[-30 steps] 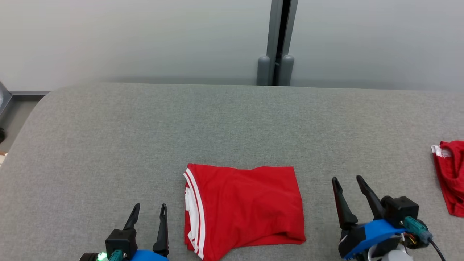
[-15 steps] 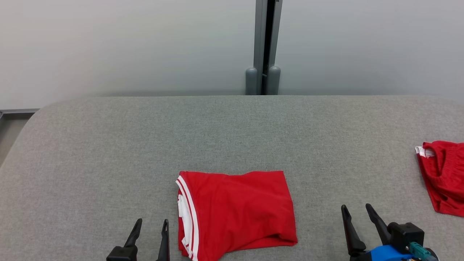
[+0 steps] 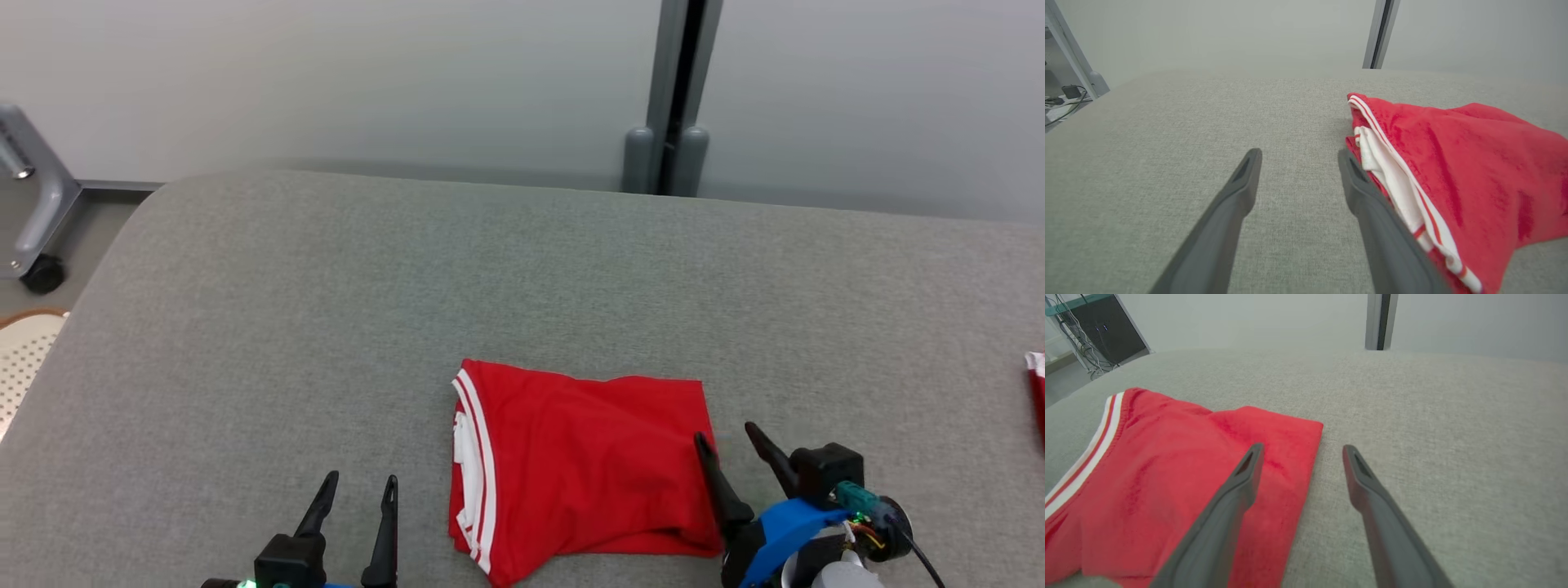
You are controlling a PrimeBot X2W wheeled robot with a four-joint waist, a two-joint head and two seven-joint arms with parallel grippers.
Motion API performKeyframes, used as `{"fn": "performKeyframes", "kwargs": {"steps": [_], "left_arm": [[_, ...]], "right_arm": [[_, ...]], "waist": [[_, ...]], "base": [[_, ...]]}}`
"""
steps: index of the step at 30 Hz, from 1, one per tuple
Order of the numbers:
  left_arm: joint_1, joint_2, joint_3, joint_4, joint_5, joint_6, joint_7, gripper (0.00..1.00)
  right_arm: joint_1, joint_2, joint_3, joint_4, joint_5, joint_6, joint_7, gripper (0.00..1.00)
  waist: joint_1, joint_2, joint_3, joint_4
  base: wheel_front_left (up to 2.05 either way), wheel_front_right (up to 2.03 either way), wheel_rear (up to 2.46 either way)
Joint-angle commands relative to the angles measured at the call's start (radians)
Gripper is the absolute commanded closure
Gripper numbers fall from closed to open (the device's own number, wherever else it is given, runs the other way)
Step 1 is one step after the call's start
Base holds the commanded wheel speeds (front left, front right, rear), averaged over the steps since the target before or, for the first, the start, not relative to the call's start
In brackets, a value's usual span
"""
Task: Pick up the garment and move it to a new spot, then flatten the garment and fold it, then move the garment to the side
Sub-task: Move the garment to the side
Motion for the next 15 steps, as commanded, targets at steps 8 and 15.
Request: {"fn": "performKeyframes", "kwargs": {"steps": [8,15], "left_arm": [[-0.007,0.000,0.033,0.003,0.005,-0.004,-0.002,0.00],[0.002,-0.001,0.035,-0.014,-0.007,-0.009,-0.002,0.00]], "right_arm": [[-0.058,-0.002,0.028,0.290,-0.042,0.000,0.050,0.74],[-0.099,-0.016,-0.027,0.316,-0.072,-0.004,0.006,1.00]], "waist": [[0.0000,0.0000,0.032,0.065],[0.0000,0.0000,0.018,-0.021]], "base": [[0.00,0.00,0.00],[0.00,0.00,0.00]]}}
